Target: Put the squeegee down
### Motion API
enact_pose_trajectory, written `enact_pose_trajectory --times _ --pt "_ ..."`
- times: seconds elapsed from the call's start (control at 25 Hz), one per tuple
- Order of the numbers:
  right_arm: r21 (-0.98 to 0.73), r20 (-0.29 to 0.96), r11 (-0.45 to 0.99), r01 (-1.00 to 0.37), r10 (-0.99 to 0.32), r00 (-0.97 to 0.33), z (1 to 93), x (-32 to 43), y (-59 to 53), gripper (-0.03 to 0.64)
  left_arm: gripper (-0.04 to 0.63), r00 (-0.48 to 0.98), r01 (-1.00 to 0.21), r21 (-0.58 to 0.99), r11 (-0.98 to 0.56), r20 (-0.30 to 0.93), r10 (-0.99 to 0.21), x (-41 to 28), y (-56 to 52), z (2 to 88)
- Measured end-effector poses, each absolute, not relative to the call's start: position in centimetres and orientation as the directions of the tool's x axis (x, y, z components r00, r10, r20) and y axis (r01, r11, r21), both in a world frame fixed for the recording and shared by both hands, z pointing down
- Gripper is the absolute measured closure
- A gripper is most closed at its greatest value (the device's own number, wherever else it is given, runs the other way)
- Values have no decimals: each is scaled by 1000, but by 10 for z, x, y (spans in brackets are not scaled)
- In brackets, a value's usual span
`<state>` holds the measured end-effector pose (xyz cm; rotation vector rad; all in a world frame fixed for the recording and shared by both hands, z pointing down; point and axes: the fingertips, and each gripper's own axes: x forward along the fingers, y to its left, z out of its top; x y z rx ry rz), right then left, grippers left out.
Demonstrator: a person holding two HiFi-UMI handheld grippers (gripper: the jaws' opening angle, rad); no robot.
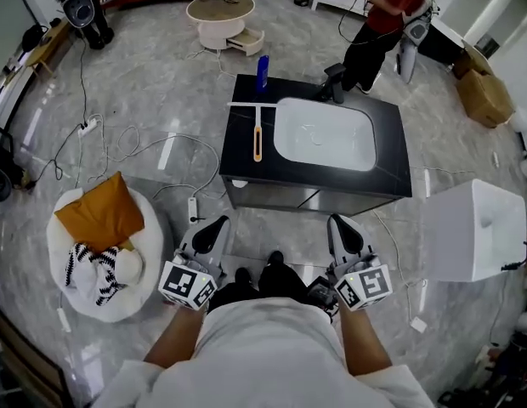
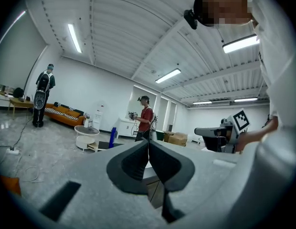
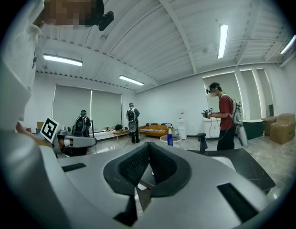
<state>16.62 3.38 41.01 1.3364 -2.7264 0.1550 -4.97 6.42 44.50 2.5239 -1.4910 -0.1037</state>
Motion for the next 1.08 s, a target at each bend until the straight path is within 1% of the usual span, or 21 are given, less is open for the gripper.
enact_pose_trajectory --times 0.12,0.28,0.4,0.6,0.72,1.08 --pt "-58 121 654 -755 -746 -655 408 159 39 603 578 479 -864 200 -461 50 -876 -39 69 437" --pt "-82 85 696 -714 -708 -701 403 159 42 603 578 475 -873 141 -466 34 -879 -16 71 416" --pt "-68 63 736 -673 -670 -740 394 165 51 603 578 473 -877 120 -465 50 -880 5 73 410" --pt "-86 78 733 -675 -670 -738 405 214 65 603 578 512 -858 90 -505 72 -856 57 77 405" --pt "-110 86 720 -685 -680 -728 414 244 67 603 578 516 -856 108 -506 100 -851 78 76 412" --pt "-150 116 711 -687 -677 -727 444 307 68 601 578 526 -850 99 -517 123 -841 137 73 423"
